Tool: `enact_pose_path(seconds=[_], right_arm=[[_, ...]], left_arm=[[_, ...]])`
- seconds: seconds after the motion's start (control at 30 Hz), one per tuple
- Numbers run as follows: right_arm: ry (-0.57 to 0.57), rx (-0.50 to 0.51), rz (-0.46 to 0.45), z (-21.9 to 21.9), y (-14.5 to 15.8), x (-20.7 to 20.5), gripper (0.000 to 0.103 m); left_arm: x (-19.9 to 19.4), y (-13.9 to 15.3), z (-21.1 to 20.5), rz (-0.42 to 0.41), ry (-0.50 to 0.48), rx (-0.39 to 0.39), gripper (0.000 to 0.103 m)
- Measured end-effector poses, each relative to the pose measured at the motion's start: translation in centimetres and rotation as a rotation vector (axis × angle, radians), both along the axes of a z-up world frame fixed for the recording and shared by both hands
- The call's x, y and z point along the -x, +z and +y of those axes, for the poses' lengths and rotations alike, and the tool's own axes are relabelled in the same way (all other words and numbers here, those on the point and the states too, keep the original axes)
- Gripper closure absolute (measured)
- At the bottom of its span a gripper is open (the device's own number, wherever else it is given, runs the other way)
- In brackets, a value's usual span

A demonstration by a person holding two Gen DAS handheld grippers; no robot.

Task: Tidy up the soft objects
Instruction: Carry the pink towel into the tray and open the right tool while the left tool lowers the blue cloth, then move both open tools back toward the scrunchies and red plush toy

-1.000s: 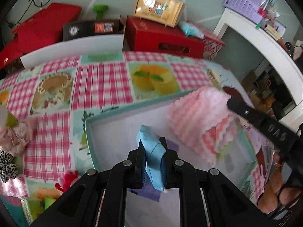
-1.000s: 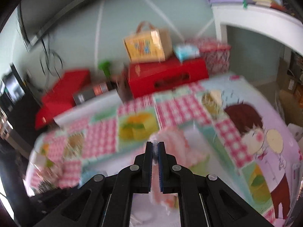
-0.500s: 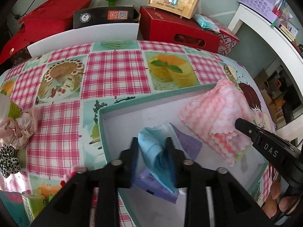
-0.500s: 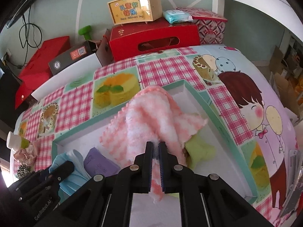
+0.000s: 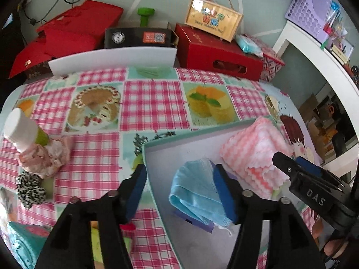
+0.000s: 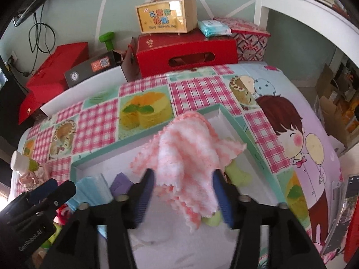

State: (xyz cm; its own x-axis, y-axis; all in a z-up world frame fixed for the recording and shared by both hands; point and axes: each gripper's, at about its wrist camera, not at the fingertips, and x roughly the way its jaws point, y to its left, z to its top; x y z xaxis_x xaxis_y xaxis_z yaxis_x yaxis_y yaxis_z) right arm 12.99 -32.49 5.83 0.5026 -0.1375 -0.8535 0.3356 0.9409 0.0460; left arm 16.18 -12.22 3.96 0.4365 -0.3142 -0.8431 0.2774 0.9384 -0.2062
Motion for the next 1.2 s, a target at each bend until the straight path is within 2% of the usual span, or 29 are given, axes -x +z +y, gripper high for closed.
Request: enact_pose_path(seconds=[0.23,0.3,0.33,0.43,0.73,0.8,1.07,1.2], right_arm=[[0.020,0.020,-0.007,0.7,0.7,0.2,0.010],[0.026,0.016,-0.010,0.9,0.6,0.1,0.000],[0.029,0.010,-0.010,0.9,0.6,0.1,0.000],[0.034,-0.008,0.007,1.0,0.0,-0.1,0.000],[0.032,0.002,0.016,1.1,-0.2,-0.1,0.000],[0.033,0.006,0.022,1.2,-0.2,-0.1,0.000],[0.026,0.031,0.039,1.1,-0.2,-0.1,0.000],[0.031,0.041,0.038,1.4,0.1,0.0,0.000]], left_arm=[[-0.5,0.1,1.3,0.002,0.043,-0.021,0.030],[-0.9,-0.2,1.8,0.005,0.070,-0.024,0.014],[-1.1,-0.4,2.1,0.007,0.084,-0.020,0.008],[-1.4,-1.0,2.7,0.032,0.110,-0.010,0.008],[-1.9,-1.8,3.9,0.050,0.166,-0.061,0.008],[-1.9,-1.7,4.2,0.044,0.172,-0.078,0.008],[-2.0,-0.9,6.3,0.061,0.182,-0.056,0.008],[-2.0,-0.1,8.2,0.052,0.207,-0.098,0.008]])
